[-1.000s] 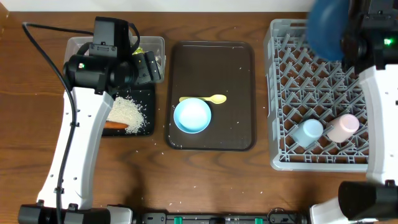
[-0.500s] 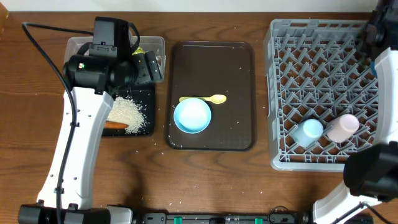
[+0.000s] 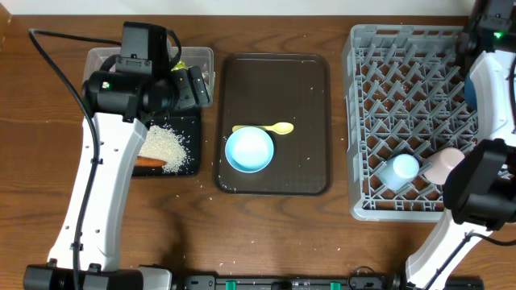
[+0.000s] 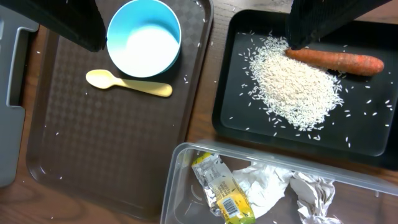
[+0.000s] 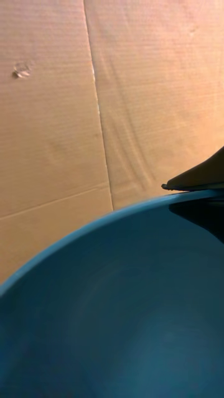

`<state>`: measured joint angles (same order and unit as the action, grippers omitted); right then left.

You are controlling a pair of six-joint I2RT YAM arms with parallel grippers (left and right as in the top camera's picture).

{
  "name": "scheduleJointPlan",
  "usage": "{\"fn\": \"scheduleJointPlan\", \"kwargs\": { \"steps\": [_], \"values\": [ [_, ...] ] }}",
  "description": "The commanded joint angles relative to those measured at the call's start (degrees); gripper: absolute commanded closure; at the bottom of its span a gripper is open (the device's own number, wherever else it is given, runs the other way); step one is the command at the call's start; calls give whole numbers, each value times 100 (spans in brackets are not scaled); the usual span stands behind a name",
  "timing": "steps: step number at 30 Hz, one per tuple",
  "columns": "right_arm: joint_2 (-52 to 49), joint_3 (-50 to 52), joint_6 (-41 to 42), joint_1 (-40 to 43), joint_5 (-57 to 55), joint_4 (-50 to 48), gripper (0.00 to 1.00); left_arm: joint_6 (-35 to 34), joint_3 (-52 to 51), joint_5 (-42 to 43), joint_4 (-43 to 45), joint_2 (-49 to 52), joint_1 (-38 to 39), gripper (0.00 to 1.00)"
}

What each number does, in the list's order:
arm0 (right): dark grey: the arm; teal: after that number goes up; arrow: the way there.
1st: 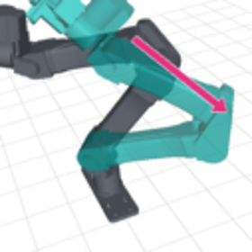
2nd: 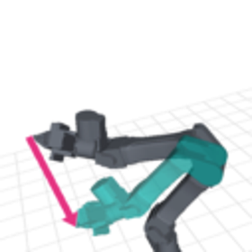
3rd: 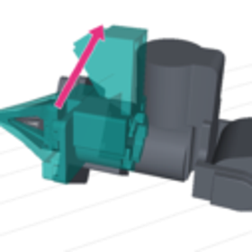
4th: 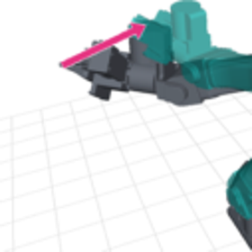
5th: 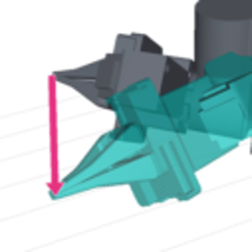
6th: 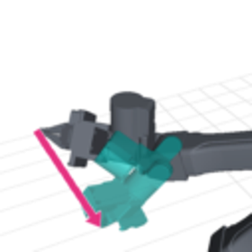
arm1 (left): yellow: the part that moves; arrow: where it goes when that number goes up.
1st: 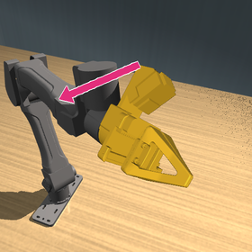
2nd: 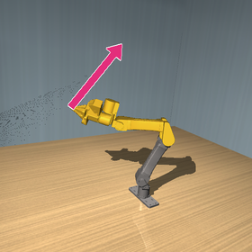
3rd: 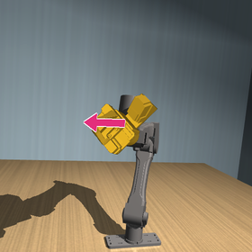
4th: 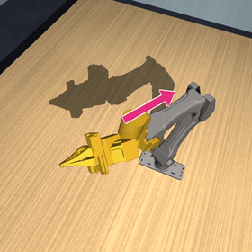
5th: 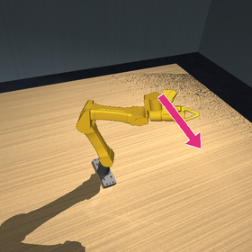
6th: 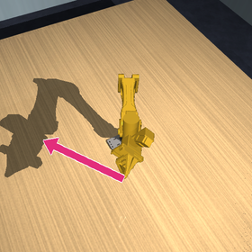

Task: Sort waste into correct bins and load items into the dishwasher rack
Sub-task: 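Lift the blue plate with the right gripper and stand it in the rack, then reach the right gripper to the light-blue bowl and grasp it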

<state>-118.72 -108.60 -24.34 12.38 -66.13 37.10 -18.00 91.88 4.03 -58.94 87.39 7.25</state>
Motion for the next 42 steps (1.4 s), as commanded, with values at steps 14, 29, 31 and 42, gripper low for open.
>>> {"fn": "scheduleJointPlan", "kwargs": {
  "steps": [14,29,31,42],
  "values": [
    [-232,-4,-549,-492,1217,304,92,15,24,-87,-17,20,7,5],
    [-232,-4,-1397,-1130,1541,426,50,15,24,-87,-17,20,7,5],
    [-232,-4,-1545,-1156,1539,562,42,15,24,-87,-17,20,7,5],
    [254,-11,-1182,-1596,1751,468,7,15,24,-85,-17,20,7,5]
  ]
}}
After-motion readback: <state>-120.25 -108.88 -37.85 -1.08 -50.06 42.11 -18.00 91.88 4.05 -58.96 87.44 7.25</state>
